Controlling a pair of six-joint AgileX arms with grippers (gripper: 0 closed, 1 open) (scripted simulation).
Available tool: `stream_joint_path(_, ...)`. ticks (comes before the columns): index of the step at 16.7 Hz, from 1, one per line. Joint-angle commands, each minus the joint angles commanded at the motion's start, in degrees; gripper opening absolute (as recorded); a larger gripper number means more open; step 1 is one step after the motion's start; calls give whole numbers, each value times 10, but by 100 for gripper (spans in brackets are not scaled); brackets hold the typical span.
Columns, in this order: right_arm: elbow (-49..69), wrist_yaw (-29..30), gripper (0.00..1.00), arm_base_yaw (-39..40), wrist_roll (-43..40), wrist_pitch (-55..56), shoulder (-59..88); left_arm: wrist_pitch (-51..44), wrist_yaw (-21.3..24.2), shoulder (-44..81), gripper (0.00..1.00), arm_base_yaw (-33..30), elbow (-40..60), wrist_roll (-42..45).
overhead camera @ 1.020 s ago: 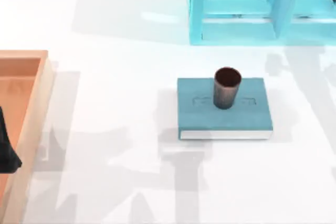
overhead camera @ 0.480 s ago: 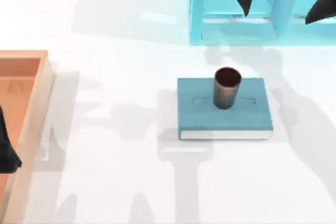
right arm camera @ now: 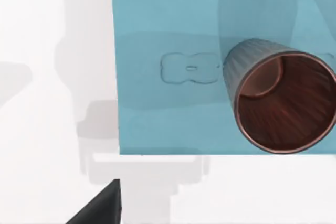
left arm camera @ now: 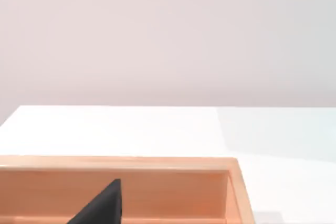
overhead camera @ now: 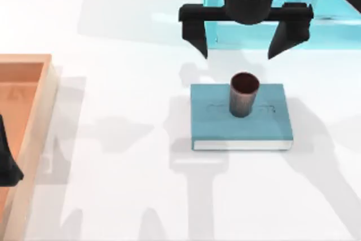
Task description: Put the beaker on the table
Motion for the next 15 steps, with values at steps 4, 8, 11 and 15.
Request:
stream_joint_path(4, 2, 0, 100, 2, 1, -1, 2, 0, 0, 0, 100, 0, 0, 0)
stream_joint_path(8, -22, 0, 100, -1, -2, 22, -3, 0, 0, 0, 100, 0, 0, 0)
stream_joint_path(11, -100, -1, 100, -2, -3, 91, -13, 0, 0, 0, 100, 0, 0, 0)
stream_joint_path(15, -234, -1, 100, -3, -4, 205, -25, 0, 0, 0, 100, 0, 0, 0)
